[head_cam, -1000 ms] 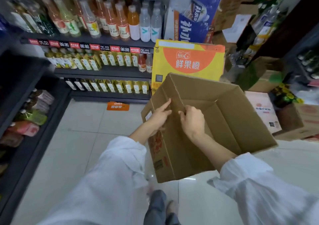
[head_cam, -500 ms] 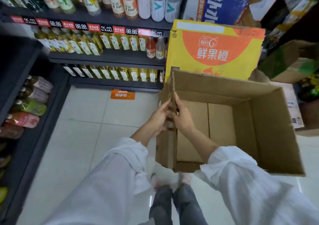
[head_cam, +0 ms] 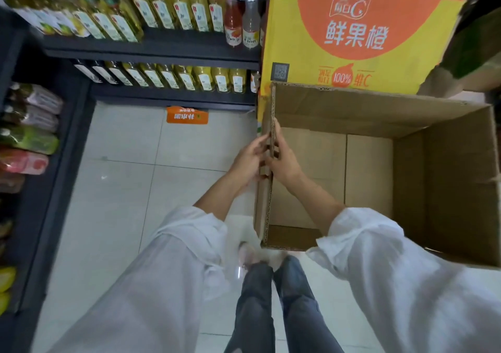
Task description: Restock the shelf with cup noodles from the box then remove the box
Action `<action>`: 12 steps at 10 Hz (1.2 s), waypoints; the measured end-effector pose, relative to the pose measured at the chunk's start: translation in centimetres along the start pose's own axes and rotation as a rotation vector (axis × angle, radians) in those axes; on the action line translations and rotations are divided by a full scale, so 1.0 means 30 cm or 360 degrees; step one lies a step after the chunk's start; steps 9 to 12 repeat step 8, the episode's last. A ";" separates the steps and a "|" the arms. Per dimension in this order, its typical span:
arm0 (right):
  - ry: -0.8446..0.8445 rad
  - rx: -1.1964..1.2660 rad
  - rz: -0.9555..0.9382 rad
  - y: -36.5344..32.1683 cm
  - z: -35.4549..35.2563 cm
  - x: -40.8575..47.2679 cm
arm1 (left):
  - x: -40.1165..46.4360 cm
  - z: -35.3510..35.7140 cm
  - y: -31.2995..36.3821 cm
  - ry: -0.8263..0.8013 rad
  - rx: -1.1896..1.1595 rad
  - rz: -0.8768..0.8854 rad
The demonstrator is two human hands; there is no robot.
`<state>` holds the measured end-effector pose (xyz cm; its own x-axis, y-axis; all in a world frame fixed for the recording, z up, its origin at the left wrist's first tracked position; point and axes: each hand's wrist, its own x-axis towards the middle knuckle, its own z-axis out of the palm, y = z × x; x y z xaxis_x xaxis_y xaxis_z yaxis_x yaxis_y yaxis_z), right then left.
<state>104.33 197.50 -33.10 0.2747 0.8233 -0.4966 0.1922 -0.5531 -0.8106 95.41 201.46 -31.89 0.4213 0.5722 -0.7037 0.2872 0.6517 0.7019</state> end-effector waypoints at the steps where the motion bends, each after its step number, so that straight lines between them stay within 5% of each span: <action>1: 0.0026 0.0031 -0.0037 0.012 -0.005 -0.007 | -0.018 0.011 -0.001 0.0012 -0.0103 0.0006; 7: -0.0343 0.0333 0.0124 -0.019 -0.113 -0.063 | -0.065 0.066 -0.015 0.0530 0.0094 0.0147; 8: -0.0258 0.0319 0.0153 -0.019 -0.153 -0.111 | -0.107 0.106 0.000 0.0811 0.0455 0.0215; 12: -0.0258 0.0319 0.0153 -0.019 -0.153 -0.111 | -0.107 0.106 0.000 0.0811 0.0455 0.0215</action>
